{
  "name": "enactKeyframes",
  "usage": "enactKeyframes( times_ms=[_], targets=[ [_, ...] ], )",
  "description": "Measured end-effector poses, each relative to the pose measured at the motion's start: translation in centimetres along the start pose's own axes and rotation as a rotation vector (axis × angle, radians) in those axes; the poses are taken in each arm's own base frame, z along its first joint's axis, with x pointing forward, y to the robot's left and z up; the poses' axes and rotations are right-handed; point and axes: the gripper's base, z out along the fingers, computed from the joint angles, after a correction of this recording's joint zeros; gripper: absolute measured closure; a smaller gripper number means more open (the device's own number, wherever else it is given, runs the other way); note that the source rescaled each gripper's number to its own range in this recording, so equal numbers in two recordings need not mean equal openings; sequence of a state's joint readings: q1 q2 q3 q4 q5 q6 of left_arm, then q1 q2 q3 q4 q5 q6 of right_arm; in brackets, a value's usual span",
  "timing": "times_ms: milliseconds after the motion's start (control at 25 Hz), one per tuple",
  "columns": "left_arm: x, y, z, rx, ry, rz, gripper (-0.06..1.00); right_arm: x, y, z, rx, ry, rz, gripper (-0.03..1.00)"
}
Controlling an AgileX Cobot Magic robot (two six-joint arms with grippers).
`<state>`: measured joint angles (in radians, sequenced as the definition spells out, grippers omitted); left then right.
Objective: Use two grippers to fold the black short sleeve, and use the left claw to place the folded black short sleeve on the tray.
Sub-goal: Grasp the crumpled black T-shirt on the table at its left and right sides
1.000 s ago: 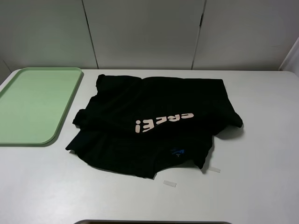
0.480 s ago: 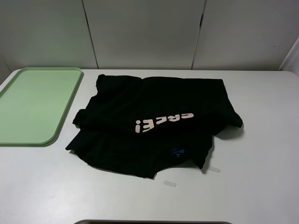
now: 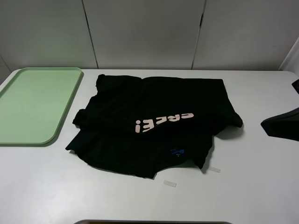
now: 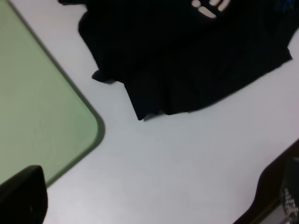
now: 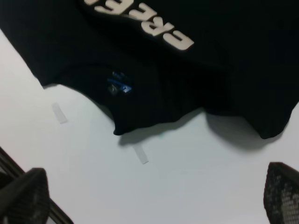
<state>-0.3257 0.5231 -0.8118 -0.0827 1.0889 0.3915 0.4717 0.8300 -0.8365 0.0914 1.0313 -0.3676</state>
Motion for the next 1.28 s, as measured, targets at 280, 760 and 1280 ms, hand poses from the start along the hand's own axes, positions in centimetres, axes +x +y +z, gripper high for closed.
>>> enactKeyframes(
  times_ms=[280, 760, 1280],
  targets=[
    [-2.9, 1.4, 3.8, 0.026, 0.198, 0.135, -0.06, -1.4, -1.3, 2.8, 0.029, 0.099, -0.064, -0.03],
    [-6.0, 2.8, 11.2, 0.026, 0.294, 0.186, -0.06, -2.3, -3.9, 11.6, 0.095, 0.341, -0.207, -0.03],
    [-6.5, 3.8, 17.6, 0.007, 0.411, 0.266, -0.06, -2.0, -5.5, 17.9, 0.172, 0.439, -0.334, -0.03]
  ],
)
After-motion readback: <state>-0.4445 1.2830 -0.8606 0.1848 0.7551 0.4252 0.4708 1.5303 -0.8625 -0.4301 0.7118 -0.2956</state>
